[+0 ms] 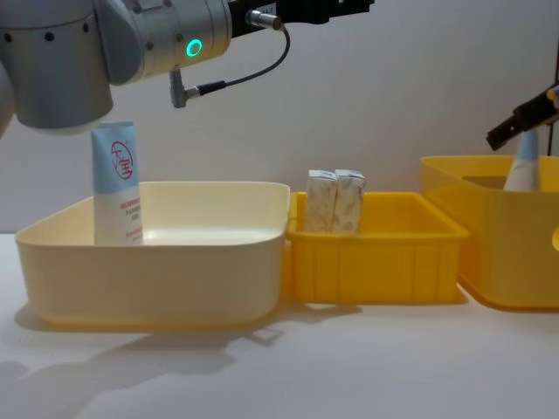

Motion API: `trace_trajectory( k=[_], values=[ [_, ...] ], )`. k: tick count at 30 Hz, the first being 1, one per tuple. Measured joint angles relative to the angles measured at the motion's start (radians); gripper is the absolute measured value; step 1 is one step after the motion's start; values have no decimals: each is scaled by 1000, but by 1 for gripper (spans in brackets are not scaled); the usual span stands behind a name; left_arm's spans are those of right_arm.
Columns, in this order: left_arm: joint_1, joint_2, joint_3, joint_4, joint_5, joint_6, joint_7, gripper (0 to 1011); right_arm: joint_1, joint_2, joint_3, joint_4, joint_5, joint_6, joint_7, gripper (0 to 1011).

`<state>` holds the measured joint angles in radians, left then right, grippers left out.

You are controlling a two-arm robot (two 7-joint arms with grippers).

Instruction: Bimanual collaborative sorting of washing and personal care products

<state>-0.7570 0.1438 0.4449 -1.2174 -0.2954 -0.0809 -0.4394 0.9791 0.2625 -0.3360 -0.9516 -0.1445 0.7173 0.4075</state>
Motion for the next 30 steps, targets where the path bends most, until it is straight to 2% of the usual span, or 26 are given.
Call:
trace_trajectory(
  k=[12, 30],
  values=[
    [0, 0, 0, 0, 0, 0, 0, 1000, 46, -15, -10, 90, 6, 2, 42, 1001],
    [0, 0, 0, 0, 0, 0, 0, 1000, 68, -21, -14, 132, 9, 3, 61, 1001]
  ],
)
